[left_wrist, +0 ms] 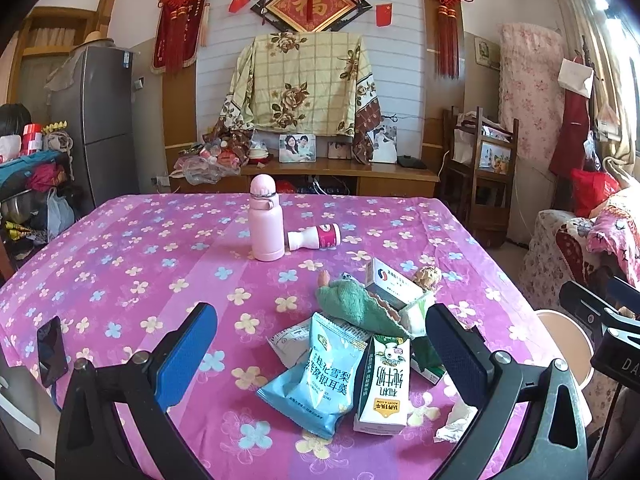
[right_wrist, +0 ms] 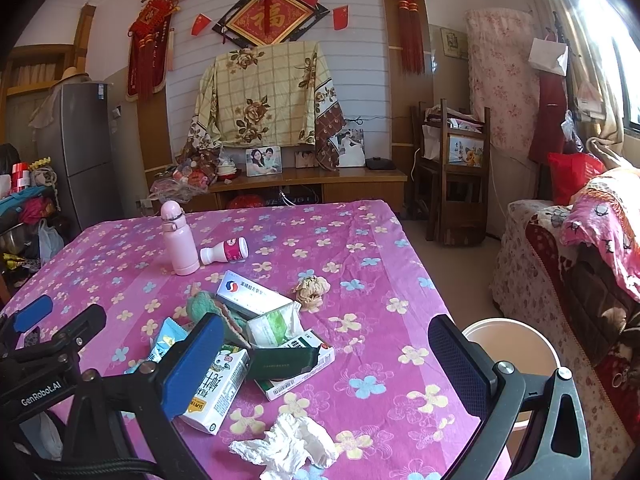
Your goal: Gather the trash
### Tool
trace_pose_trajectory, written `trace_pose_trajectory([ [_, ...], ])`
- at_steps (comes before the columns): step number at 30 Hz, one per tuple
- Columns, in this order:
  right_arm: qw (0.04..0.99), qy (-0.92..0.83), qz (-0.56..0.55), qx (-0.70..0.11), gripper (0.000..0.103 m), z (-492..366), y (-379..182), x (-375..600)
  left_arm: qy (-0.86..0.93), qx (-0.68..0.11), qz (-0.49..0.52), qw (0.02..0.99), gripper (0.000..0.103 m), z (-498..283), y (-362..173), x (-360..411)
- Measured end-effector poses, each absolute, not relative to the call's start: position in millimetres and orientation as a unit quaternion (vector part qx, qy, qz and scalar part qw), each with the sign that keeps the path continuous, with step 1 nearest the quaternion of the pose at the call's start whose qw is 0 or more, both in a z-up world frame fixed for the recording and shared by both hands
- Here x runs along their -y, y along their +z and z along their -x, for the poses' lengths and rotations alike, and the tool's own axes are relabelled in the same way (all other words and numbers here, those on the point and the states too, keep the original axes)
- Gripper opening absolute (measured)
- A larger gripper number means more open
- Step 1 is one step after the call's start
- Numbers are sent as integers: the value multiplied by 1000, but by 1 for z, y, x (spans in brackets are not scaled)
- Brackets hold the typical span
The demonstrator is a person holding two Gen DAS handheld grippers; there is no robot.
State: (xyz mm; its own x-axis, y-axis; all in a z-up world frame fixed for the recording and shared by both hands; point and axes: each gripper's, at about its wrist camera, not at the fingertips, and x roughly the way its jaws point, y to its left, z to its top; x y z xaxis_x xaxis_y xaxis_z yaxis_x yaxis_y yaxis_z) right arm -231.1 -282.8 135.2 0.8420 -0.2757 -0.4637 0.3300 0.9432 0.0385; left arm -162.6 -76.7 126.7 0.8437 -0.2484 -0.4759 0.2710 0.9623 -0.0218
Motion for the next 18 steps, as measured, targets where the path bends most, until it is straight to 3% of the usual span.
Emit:
trace_pose_trajectory([
  [18,953,-157,-72,-248,103,227,115,281,-136,-246,-23,959,103,163,119,77],
])
